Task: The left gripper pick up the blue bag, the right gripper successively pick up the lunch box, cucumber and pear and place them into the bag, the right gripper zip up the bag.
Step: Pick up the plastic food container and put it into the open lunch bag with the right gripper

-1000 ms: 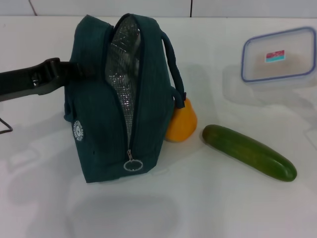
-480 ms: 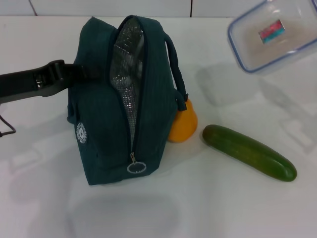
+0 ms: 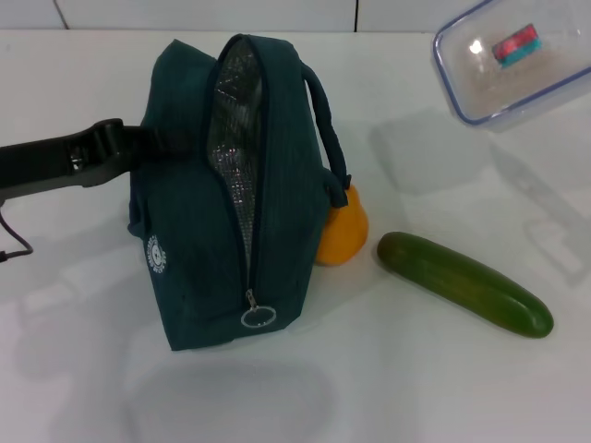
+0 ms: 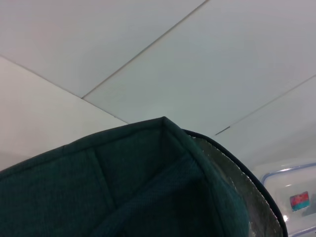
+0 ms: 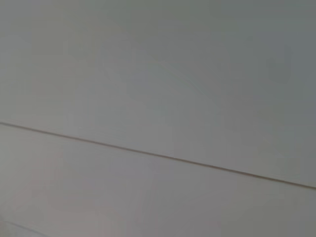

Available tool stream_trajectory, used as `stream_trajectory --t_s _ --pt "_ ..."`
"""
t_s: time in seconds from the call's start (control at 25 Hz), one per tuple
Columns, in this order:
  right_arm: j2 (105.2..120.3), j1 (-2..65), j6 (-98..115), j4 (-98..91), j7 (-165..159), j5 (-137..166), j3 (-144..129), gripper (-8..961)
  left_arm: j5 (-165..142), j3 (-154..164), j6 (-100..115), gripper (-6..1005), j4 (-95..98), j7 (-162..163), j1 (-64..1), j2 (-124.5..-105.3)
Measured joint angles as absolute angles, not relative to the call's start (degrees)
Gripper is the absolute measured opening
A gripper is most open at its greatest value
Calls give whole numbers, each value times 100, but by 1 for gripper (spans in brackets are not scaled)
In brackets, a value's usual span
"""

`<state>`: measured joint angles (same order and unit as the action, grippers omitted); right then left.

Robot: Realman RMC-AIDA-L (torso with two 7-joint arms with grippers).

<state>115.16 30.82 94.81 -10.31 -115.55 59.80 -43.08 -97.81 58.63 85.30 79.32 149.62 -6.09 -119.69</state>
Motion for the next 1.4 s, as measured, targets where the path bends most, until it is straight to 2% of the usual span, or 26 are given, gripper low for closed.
stream_trajectory --t_s 0.28,0.48,0.84,1.4 --pt "11526 3076 9632 -808 -11647 5835 -4306 96 -9781 5862 8601 44 7919 14959 -649 -11970" --pt "11586 3239 9699 -746 -11791 5736 -4310 95 -9783 5862 8606 44 7914 14959 -708 -11970" --pt "11618 4056 9800 -385 -11857 5733 -4336 95 -9799 5862 8650 44 7581 14880 -988 -11966" --pt "11618 5342 9532 112 -11758 5817 -4379 95 -9803 5854 8656 44 7503 14730 -1086 -11961"
